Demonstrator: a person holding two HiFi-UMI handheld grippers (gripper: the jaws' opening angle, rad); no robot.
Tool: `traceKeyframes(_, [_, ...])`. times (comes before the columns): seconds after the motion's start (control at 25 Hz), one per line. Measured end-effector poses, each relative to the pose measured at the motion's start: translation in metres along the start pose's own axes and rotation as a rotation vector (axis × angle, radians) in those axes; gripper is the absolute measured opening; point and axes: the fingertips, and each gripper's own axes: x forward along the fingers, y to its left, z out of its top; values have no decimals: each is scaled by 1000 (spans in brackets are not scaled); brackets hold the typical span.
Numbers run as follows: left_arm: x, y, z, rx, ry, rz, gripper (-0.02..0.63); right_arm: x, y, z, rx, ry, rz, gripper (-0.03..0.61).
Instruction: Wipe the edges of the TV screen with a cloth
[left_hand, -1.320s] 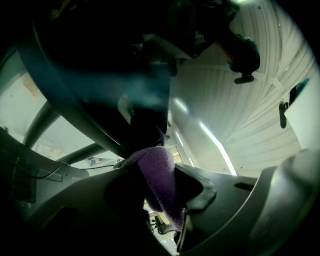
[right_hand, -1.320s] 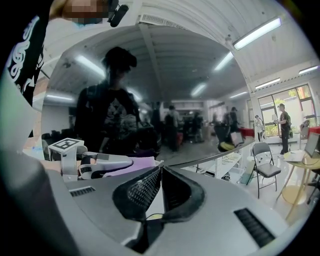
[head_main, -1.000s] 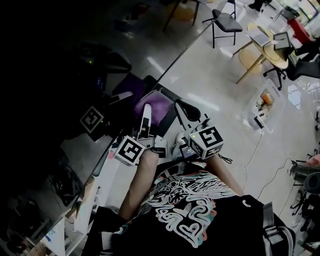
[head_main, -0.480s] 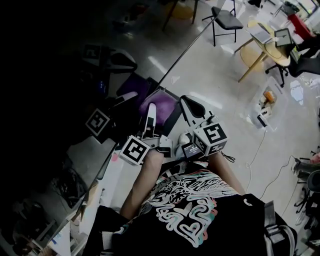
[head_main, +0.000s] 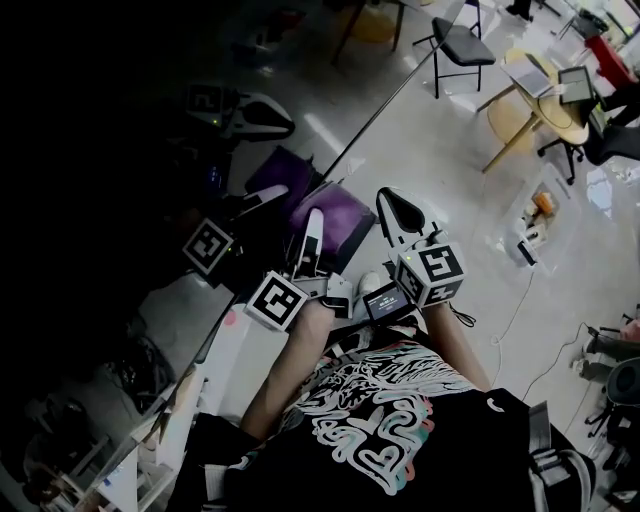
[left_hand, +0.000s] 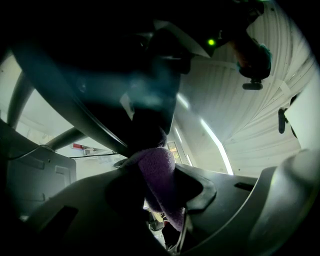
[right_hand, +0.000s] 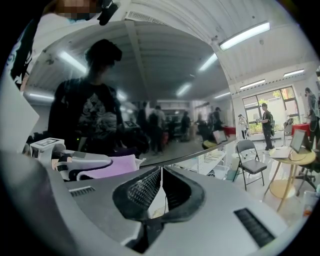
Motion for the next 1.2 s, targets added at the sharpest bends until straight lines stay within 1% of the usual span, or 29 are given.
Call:
traceKeyframes(0.08, [7, -1, -2, 4, -2, 2, 138, 3, -7, 0, -2, 6, 4, 32])
traceKeyframes(0.24, [29, -6, -9, -79, -25, -25, 138, 15, -21, 0, -8, 15, 22, 32])
traceKeyframes(0.4, [47, -11, -15, -59, -24, -19, 138, 22, -38, 6, -19, 12, 44, 32])
traceKeyframes(0.48, [56, -17, -20, -94, -31, -28, 138, 23, -48, 11, -21, 9, 55, 32])
traceKeyframes(0.56, [66, -22, -24, -111, -38, -34, 138, 24, -60, 15, -22, 3, 60, 32])
traceKeyframes(0.88, [107, -29, -27, -117, -57, -56, 138, 38, -99, 21, -18, 2, 58, 32])
traceKeyframes(1.04, [119, -35, -31, -123, -56, -69, 138, 35, -107, 30, -27, -7, 52, 33])
traceKeyframes(1.2, [128, -42, -32, -166, -46, -106, 138, 32, -108, 37, -42, -39, 33, 34])
